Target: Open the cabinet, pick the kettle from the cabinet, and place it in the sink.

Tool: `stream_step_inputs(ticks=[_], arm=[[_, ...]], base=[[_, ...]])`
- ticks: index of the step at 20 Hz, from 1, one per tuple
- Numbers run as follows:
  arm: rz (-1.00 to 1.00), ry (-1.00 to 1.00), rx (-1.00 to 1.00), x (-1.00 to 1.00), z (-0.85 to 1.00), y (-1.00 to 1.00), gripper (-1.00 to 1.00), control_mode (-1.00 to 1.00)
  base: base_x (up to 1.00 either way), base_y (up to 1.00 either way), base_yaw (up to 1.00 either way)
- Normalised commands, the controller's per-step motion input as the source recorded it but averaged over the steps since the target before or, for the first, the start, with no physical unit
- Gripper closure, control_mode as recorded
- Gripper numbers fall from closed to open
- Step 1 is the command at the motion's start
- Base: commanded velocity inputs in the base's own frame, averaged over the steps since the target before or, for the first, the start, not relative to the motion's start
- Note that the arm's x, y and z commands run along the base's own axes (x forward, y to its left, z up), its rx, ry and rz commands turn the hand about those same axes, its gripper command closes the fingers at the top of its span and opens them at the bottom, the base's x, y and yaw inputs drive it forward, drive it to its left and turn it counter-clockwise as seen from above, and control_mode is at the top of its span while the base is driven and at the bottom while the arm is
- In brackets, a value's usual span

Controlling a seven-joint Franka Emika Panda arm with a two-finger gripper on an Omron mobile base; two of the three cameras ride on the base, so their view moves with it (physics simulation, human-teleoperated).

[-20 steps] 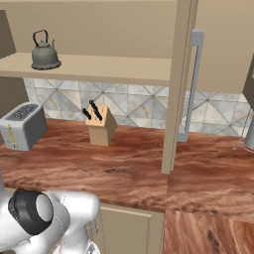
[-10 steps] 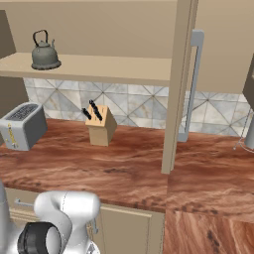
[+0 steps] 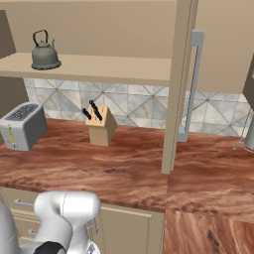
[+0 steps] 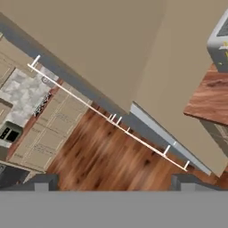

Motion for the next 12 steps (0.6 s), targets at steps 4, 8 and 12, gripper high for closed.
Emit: stream_step_inputs(ticks=[4,8,12], arm=[[0.00,-0.19,-0.09,-0.22,0.24,-0.60,-1.00,-1.00],[0.00,-0.19,-0.11,-0.22,0.24,-0.60,-1.00,-1.00],[0.00,-0.19,-0.11,-0.21,0.17,-0.61,-1.00,-1.00]], base=[[0.00,0.00,0.00],[0.00,0.00,0.00],[0.00,0.00,0.00]])
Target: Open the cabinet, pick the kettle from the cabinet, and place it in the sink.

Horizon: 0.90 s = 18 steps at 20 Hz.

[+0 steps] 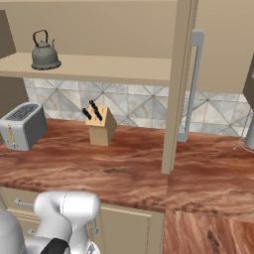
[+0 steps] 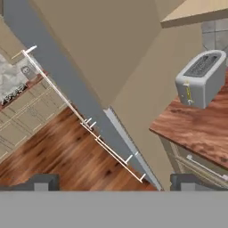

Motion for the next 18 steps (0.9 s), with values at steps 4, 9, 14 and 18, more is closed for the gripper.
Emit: stream_step_inputs(ticks=[4,9,14,18], arm=[[-0.03,-0.20,-0.15,-0.14,0.02,-0.41,-1.00,-1.00],[-0.06,-0.33,-0.20,-0.27,0.00,-0.24,-1.00,-1.00],[-0.17,-0.23,-0.14,-0.04,0.09,-0.05,-1.00,-1.00],[-0.12,-0.10,-0.02,0.01,0.37,-0.01,-1.00,-1.00]], base=[[0.00,0.00,0.00],[0.00,0.00,0.00],[0.00,0.00,0.00],[0.00,0.00,0.00]])
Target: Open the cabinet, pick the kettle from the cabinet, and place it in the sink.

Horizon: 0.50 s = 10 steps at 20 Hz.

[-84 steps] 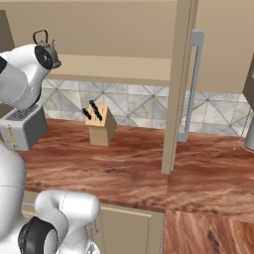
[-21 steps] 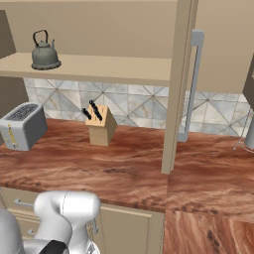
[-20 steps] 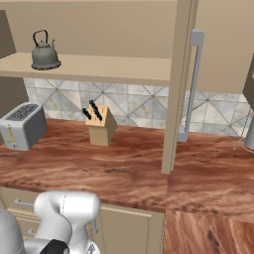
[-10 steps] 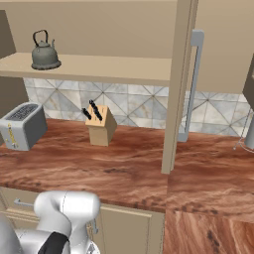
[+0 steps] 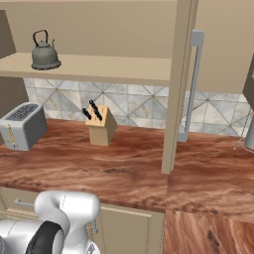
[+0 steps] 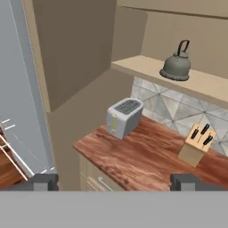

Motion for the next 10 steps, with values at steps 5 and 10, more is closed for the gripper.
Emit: stream_step_inputs(ticks=[5,10], arm=[[-0.02,0.00,0.00,0.14,0.24,-0.01,-1.00,-1.00],[-0.06,-0.01,-0.02,0.29,0.00,-0.01,-1.00,-1.00]], base=[[0.00,0.00,0.00],[0.00,0.00,0.00]])
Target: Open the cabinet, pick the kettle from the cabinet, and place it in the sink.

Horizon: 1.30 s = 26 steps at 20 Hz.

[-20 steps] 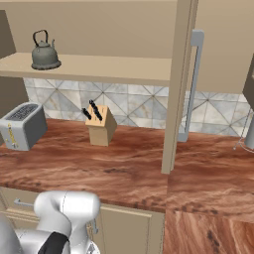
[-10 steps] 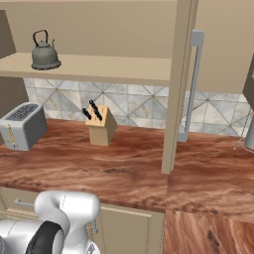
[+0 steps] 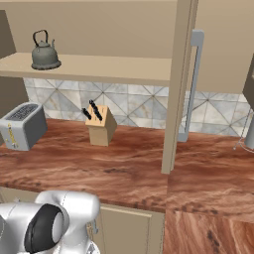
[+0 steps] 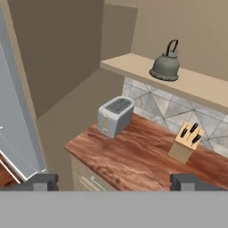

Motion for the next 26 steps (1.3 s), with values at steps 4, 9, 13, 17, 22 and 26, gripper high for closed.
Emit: stream_step_inputs(ticks=[4,9,13,17,22,26], arm=[[-0.16,-0.03,-0.05,0.34,0.00,-0.04,-1.00,-1.00],[-0.11,-0.04,0.00,0.27,0.00,-0.14,-1.00,-1.00],[-0.06,-0.05,0.00,0.33,-0.10,-0.07,-1.00,-1.00],[-0.02,-0.08,-0.01,0.33,-0.23,0.00,-1.00,-1.00],[0.00,-0.13,0.00,0.19,-0.04,0.00,-1.00,-1.00],[0.00,-0.11,0.00,0.19,-0.07,0.00,-1.00,-1.00]], base=[[0.00,0.00,0.00],[0.00,0.00,0.00],[0.00,0.00,0.00],[0.00,0.00,0.00],[0.00,0.00,0.00],[0.00,0.00,0.00]])
